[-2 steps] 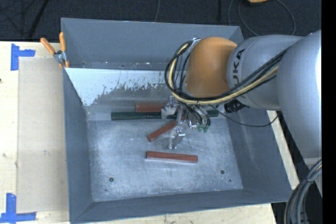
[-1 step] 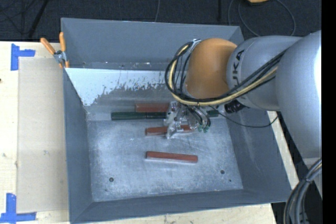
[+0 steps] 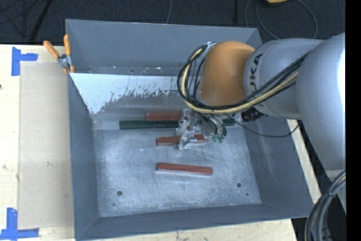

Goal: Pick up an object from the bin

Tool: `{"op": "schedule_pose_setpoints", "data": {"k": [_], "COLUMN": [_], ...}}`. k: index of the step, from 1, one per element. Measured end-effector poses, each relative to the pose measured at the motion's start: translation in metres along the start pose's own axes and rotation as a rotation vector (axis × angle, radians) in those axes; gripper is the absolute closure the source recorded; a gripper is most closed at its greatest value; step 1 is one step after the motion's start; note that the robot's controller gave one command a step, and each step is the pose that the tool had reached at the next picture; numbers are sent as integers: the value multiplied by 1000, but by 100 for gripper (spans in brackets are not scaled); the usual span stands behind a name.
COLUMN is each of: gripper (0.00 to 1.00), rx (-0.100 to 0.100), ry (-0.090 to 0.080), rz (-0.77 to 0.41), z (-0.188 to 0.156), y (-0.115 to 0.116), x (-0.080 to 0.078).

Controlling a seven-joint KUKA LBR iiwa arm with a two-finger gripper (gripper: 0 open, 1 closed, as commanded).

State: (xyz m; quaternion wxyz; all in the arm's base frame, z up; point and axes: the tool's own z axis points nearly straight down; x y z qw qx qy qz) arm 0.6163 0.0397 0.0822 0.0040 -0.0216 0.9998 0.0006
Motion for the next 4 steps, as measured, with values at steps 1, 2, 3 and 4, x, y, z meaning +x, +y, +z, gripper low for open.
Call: {"op": "schedule_pose_setpoints", "data": {"k": [1,2,3,4], "gripper": [100,100,100,100], "rx": [0,0,1,1], "ry": [3,11,11,7], "rz": [0,0,0,0], "z": [-1,-8,-22,-33], "y": [0,0,0,0], "x": [0,2,2,1]}}
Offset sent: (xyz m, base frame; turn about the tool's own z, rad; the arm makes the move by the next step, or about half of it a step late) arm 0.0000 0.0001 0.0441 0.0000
